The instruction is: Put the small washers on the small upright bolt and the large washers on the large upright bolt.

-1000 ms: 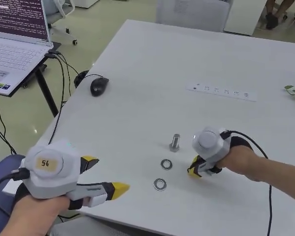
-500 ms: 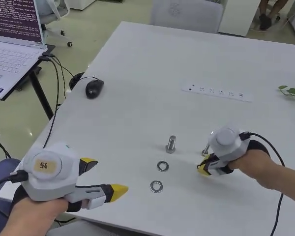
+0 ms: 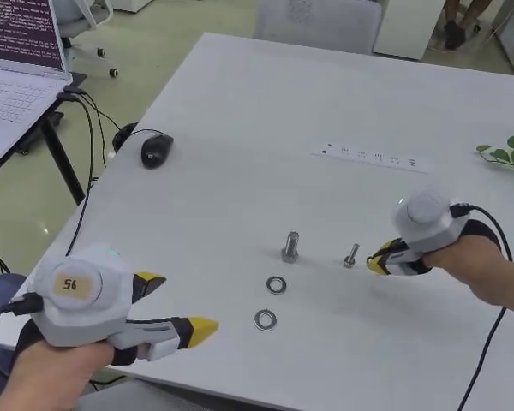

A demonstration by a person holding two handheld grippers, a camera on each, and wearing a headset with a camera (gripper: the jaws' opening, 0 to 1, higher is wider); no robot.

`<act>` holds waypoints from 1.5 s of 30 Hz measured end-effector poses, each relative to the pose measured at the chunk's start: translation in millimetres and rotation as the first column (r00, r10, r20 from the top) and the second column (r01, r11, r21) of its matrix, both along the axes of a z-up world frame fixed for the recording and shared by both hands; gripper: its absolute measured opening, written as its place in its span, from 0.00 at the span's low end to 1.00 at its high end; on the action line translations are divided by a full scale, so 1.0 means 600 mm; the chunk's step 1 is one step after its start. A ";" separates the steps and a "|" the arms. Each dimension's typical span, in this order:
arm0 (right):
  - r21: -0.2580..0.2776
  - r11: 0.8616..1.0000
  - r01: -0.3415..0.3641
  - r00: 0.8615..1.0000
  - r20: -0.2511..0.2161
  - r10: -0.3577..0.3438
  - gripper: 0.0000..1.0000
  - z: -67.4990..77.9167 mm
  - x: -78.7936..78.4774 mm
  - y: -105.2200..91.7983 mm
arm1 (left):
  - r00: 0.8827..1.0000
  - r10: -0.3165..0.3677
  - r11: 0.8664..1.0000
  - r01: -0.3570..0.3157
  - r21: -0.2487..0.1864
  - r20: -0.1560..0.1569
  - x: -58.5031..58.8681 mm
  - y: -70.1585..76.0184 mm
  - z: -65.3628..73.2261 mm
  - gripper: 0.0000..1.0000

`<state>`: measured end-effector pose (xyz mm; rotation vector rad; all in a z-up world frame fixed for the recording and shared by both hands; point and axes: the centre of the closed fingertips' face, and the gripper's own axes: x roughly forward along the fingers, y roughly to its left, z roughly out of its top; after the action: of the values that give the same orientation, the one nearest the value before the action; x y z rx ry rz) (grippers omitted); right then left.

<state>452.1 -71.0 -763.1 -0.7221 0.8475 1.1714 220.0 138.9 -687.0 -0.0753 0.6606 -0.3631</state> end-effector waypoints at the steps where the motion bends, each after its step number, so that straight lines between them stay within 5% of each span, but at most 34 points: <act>1: -0.002 1.000 -0.008 1.000 0.005 0.008 0.13 0.003 0.003 0.002 | 1.000 0.002 1.000 -0.002 0.000 0.000 0.000 0.001 0.000 0.64; 15: -0.087 0.982 -0.165 0.985 0.033 0.169 0.13 0.018 0.010 0.040 | 1.000 0.013 1.000 -0.013 0.002 -0.004 -0.002 0.006 -0.001 0.64; 27: -0.135 0.968 -0.211 0.976 0.026 0.217 0.13 0.016 -0.009 0.051 | 1.000 0.022 1.000 -0.022 0.001 -0.007 -0.003 0.012 -0.003 0.64; 45: -0.200 0.945 -0.258 0.964 0.007 0.265 0.13 -0.004 0.002 0.052 | 1.000 0.024 1.000 -0.024 -0.001 -0.012 -0.005 0.013 -0.005 0.64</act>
<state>453.2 -39.6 -765.5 -1.0399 0.8658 1.3181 217.1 147.0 -690.1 -0.0861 0.6706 -0.3397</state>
